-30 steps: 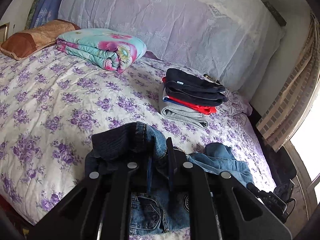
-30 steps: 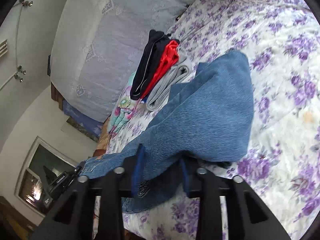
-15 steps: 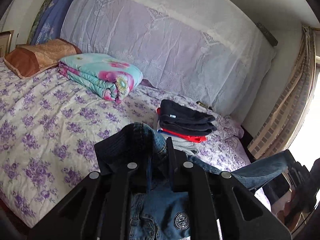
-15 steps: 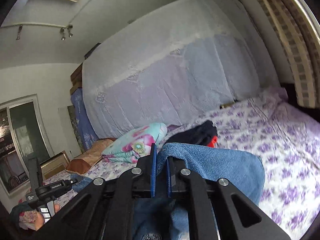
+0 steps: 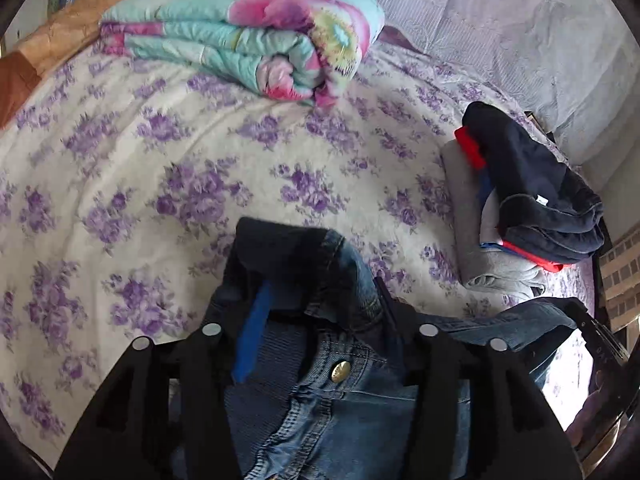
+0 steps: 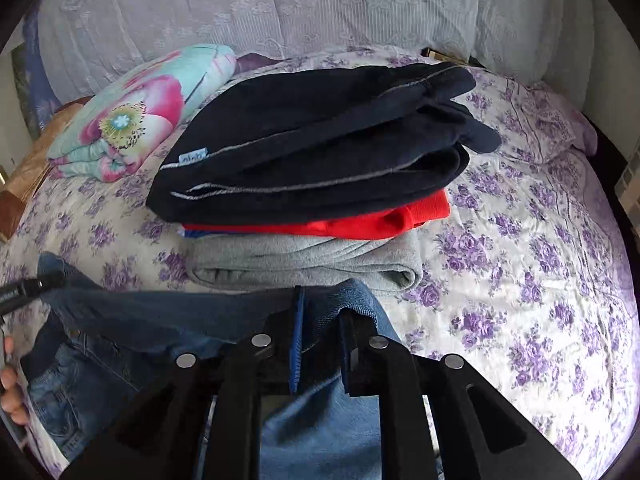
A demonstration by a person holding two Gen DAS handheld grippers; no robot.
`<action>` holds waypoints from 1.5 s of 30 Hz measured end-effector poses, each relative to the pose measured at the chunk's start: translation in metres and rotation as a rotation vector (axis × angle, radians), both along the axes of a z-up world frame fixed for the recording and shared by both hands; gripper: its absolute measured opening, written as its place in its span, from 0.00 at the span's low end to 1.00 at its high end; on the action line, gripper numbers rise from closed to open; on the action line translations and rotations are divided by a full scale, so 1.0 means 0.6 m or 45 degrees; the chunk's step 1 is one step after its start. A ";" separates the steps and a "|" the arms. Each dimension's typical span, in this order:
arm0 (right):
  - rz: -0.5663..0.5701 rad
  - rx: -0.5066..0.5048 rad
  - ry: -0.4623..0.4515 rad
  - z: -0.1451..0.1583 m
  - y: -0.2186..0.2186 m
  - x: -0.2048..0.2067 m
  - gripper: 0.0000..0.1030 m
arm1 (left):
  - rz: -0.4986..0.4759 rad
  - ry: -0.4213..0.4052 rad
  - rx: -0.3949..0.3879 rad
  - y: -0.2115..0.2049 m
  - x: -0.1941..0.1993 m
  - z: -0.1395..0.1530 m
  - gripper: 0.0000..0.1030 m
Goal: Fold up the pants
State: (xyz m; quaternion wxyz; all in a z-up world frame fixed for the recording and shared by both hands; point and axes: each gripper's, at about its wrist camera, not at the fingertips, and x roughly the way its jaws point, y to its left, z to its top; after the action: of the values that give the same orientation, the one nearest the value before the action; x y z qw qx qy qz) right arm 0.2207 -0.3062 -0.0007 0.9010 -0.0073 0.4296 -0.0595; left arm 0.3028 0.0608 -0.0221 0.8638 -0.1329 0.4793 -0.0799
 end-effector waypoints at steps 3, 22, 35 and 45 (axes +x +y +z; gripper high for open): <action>0.057 -0.007 -0.071 0.020 -0.002 -0.056 0.25 | 0.034 -0.111 0.025 0.027 -0.038 0.050 0.72; 0.171 0.012 -0.028 0.088 0.004 -0.061 0.81 | 0.014 0.003 -0.035 0.053 -0.263 -0.025 0.77; -0.231 0.149 -0.070 -0.018 -0.179 -0.457 0.96 | 0.083 -0.078 -0.162 0.023 -0.231 -0.061 0.17; -0.055 0.580 -0.064 -0.100 -0.149 -0.386 0.14 | 0.159 -0.303 -0.164 0.057 -0.334 0.043 0.16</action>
State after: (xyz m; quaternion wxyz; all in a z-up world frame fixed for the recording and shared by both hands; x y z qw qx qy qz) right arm -0.0106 -0.3955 -0.0604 0.8884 0.2069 0.4093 0.0196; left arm 0.1024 0.0950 0.0035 0.9076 -0.2070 0.3582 -0.0718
